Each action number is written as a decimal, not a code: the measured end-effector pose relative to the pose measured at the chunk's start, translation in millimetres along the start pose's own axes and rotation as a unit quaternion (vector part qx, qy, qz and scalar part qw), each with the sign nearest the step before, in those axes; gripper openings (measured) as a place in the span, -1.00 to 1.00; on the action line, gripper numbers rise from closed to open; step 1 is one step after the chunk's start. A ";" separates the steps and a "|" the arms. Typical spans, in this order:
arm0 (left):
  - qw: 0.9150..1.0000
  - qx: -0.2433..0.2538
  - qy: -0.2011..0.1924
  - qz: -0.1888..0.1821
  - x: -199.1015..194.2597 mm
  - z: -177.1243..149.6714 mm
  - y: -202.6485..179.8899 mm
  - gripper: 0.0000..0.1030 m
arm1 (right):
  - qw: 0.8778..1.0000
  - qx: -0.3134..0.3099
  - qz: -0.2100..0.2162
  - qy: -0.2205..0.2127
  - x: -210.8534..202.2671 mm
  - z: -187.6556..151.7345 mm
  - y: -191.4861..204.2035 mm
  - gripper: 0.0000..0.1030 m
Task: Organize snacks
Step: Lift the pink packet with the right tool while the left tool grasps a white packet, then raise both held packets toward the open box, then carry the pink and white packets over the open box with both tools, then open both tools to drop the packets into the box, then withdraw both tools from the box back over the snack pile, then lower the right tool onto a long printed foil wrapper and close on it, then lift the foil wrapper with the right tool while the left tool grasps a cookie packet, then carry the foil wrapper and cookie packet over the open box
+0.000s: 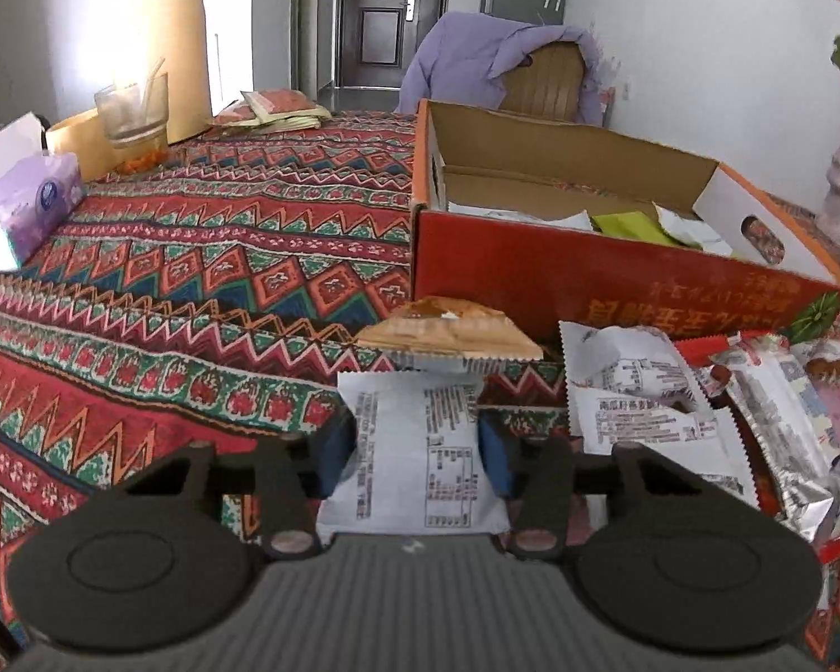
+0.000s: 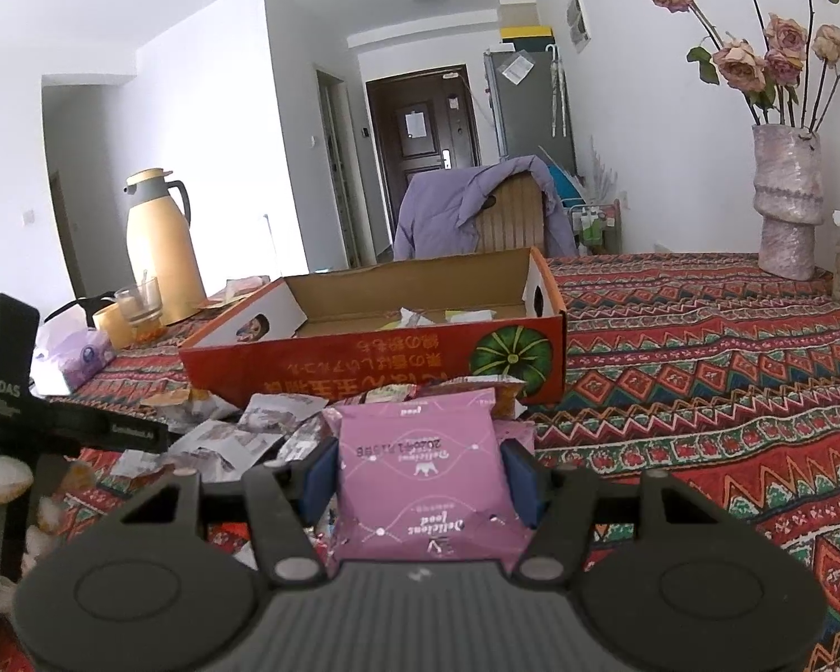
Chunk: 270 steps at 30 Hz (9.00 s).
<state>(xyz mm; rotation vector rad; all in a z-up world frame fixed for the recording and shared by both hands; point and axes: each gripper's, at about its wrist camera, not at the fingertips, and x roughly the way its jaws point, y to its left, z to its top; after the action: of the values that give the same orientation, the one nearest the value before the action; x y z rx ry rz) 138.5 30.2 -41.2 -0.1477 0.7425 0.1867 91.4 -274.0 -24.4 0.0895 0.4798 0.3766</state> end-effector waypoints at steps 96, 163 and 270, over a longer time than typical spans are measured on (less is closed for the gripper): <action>0.994 0.066 -0.088 -0.007 62.8 107.3 -75.0 0.60 | 0.997 0.034 -0.044 0.056 208.7 101.6 -22.8 0.21; 0.989 -0.003 -0.115 -0.088 -75.6 -65.4 31.3 1.00 | 0.998 -0.048 -0.019 0.025 20.2 -7.7 54.0 1.00; 0.995 -0.015 -0.092 -0.046 -79.9 -14.0 11.7 -0.13 | 0.994 -0.042 -0.008 -0.099 -1.3 -12.4 47.9 0.11</action>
<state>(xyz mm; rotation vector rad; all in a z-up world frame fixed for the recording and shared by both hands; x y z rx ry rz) 69.1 29.6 2.3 -0.1906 0.5489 0.1218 68.7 -230.1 -26.6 0.0405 0.2690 0.3684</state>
